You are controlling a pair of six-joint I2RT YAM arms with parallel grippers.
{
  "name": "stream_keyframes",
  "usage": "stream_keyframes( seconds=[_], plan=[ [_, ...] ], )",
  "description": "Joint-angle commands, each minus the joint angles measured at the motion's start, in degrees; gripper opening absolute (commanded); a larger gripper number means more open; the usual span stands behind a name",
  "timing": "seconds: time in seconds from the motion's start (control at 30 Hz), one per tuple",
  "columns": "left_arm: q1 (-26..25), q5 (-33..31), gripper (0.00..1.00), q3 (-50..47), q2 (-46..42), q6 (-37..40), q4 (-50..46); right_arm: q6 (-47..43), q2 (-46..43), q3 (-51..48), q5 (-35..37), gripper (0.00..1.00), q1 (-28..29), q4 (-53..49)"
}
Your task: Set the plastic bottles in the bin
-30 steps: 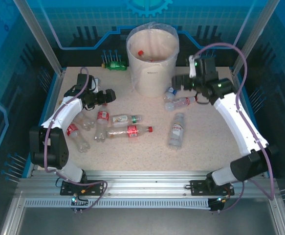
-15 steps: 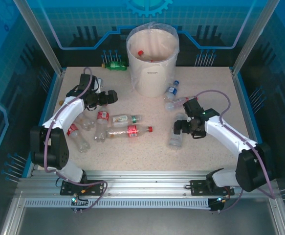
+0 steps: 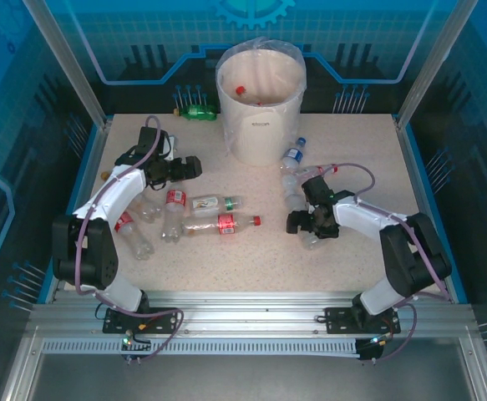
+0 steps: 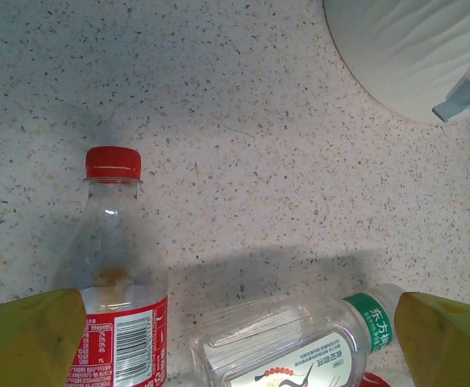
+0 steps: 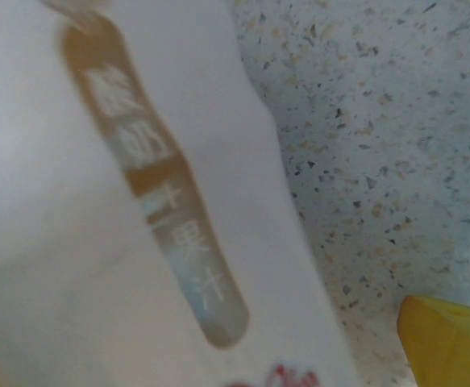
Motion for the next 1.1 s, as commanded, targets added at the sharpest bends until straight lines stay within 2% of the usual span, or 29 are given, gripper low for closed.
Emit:
stream_keyframes(
  seconds=[0.0,0.33,0.57,0.83,1.07],
  plan=[
    [-0.28,-0.87,0.99,-0.07,-1.4,1.78,-1.35,1.26,1.3,-1.0,-0.34,1.0,0.44,2.53],
    [-0.28,-0.91,0.99,-0.1,-1.14,1.9,-1.35,0.26,-0.57,-1.31,2.28,0.92,0.61,1.48],
    [-0.28,-0.96,0.99,-0.12,-1.19,1.87,-1.35,-0.79,-3.15,-0.04,4.9,0.77,1.97,-1.18],
    [-0.31,-0.95,0.99,0.0,-1.04,1.9,-1.35,-2.03,-5.98,1.13,6.8,0.65,2.31,-4.69],
    [-0.44,-0.92,0.99,-0.04,-0.91,1.98,-1.43,-3.41,-11.09,4.7,7.06,0.63,2.27,-10.19]
  ],
)
